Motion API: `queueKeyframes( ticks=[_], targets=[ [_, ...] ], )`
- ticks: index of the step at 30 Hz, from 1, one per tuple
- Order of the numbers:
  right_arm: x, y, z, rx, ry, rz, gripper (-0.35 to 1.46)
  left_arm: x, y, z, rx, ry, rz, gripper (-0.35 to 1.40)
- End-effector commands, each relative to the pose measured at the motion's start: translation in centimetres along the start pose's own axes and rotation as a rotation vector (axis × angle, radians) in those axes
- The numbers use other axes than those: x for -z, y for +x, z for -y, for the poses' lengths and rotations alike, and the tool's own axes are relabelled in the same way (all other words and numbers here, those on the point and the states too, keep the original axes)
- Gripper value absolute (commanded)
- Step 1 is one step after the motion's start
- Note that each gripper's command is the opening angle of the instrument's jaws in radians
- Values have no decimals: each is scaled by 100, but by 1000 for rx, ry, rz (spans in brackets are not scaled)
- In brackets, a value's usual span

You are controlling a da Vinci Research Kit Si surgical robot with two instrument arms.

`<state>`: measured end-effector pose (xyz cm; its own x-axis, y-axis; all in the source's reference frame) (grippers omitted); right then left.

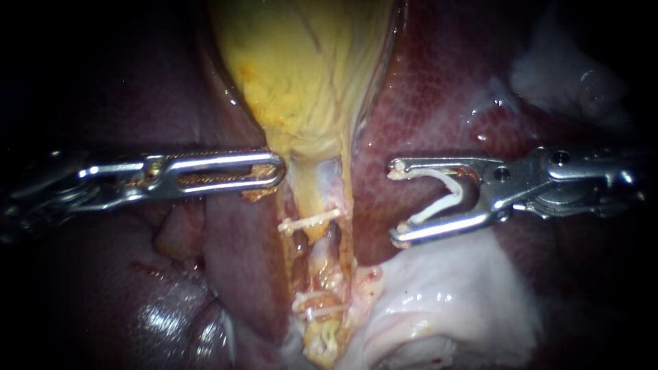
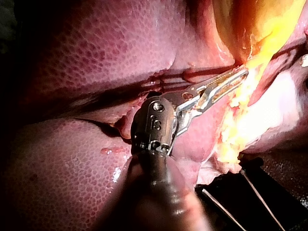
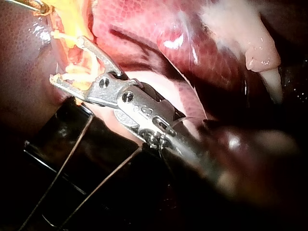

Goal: Clipping first clip right tube

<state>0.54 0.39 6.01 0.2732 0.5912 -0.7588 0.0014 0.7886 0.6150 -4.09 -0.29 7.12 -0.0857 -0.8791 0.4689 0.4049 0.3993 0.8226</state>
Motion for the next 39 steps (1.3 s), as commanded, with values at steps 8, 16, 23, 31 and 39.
queueKeyframes(
  ticks=[8, 16, 23, 31, 39],
  targets=[
    [-3, -2, 0, 1, -1, 0, 60, 17, -14, 0, 7, 9, -7, -35],
    [-29, -32, 0, 11, 20, 14, 60, 63, -46, 0, 33, -12, 16, -35],
    [-70, -100, -13, -63, 34, 106, 60, 81, -56, -2, 35, -18, 33, -35],
    [-106, -154, -38, -111, 36, 157, 60, 83, -56, 1, 35, -19, 33, -35],
    [-127, -151, -46, -136, 76, 126, 60, 84, -56, 1, 35, -19, 33, -35]
  ],
)
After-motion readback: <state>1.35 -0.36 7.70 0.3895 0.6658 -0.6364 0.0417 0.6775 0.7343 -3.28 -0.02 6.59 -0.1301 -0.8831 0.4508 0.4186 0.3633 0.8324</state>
